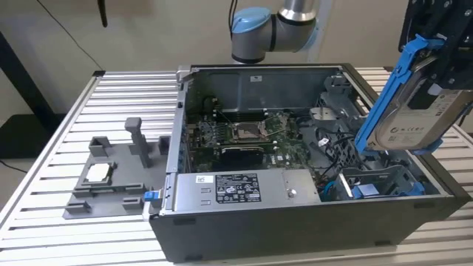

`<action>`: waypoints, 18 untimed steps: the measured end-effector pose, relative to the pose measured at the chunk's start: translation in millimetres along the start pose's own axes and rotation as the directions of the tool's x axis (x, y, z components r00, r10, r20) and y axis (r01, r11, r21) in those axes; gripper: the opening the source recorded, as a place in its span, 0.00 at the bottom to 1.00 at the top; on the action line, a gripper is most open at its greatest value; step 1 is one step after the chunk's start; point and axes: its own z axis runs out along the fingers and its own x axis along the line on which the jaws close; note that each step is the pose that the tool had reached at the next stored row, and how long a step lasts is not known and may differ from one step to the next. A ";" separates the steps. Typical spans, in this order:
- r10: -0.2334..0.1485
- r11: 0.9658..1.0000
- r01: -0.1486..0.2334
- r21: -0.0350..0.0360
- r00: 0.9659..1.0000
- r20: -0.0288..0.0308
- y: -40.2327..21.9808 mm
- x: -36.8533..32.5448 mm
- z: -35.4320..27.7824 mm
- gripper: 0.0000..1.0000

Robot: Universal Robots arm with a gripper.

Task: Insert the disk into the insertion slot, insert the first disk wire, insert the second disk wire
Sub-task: 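Insert the disk into the insertion slot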

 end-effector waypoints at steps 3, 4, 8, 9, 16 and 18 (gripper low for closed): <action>0.000 1.000 0.000 0.000 1.000 0.000 -0.5 0.7 4.8 0.33; 0.000 1.000 0.000 0.000 1.000 0.000 -0.7 0.9 6.7 0.33; 0.000 1.000 0.000 0.000 1.000 0.011 -1.0 1.2 12.2 0.33; -0.001 1.000 0.001 0.000 1.000 0.016 -1.0 1.2 13.3 0.33; -0.001 1.000 0.001 0.000 1.000 0.030 -4.6 1.1 24.1 0.33; -0.001 1.000 0.001 0.000 1.000 0.030 -5.7 1.0 27.7 0.33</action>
